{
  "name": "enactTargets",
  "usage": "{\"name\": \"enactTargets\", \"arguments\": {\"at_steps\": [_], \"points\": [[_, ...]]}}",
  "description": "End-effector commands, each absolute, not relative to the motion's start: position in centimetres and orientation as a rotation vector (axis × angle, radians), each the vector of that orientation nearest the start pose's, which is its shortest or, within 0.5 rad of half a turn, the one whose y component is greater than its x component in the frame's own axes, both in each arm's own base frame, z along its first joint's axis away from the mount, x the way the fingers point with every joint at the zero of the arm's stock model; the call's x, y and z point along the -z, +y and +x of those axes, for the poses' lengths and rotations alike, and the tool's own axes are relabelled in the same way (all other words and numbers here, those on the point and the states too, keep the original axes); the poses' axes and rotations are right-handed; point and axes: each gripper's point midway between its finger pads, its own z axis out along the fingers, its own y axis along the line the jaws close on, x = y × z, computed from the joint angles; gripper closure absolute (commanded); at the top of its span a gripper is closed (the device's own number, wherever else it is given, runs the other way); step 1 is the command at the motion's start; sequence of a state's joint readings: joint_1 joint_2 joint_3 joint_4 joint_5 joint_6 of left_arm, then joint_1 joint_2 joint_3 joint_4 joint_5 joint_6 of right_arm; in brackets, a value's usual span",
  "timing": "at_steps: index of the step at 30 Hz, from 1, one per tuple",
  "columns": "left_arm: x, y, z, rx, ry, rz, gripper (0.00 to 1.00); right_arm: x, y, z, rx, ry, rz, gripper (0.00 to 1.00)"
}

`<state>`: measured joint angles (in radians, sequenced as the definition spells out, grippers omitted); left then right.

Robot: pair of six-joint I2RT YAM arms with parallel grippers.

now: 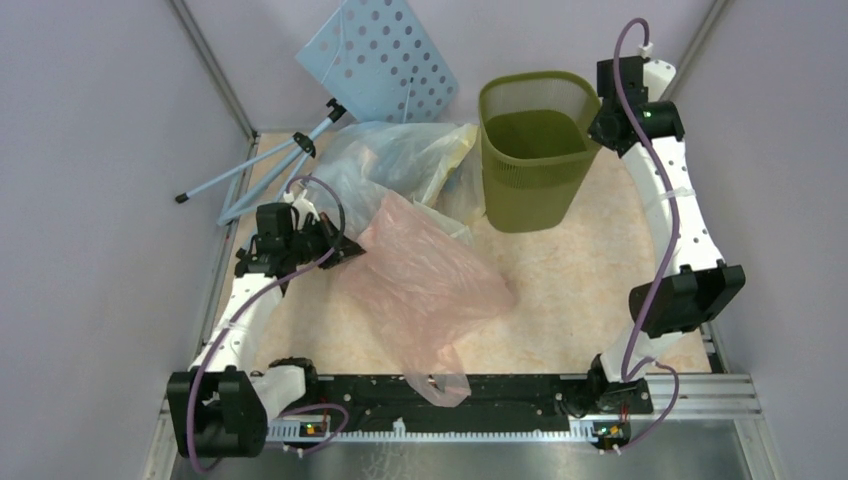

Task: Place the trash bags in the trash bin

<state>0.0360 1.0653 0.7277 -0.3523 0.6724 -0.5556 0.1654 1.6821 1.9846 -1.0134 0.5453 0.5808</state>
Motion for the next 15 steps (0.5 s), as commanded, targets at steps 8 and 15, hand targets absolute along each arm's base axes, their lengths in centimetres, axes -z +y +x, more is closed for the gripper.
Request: {"name": "enactTargets", "arguments": {"at_steps": [8, 15], "points": [[-18.6, -12.2, 29.6, 1.012, 2.238, -0.194, 1.00, -34.2, 0.0, 33.4, 0.100, 2.103, 0.598, 1.00], [-20.6, -12.6, 30.4, 1.036, 2.198, -0.139, 1.00, -33.4, 2.9, 29.9, -0.101, 2.178, 0.519, 1.00]]}}
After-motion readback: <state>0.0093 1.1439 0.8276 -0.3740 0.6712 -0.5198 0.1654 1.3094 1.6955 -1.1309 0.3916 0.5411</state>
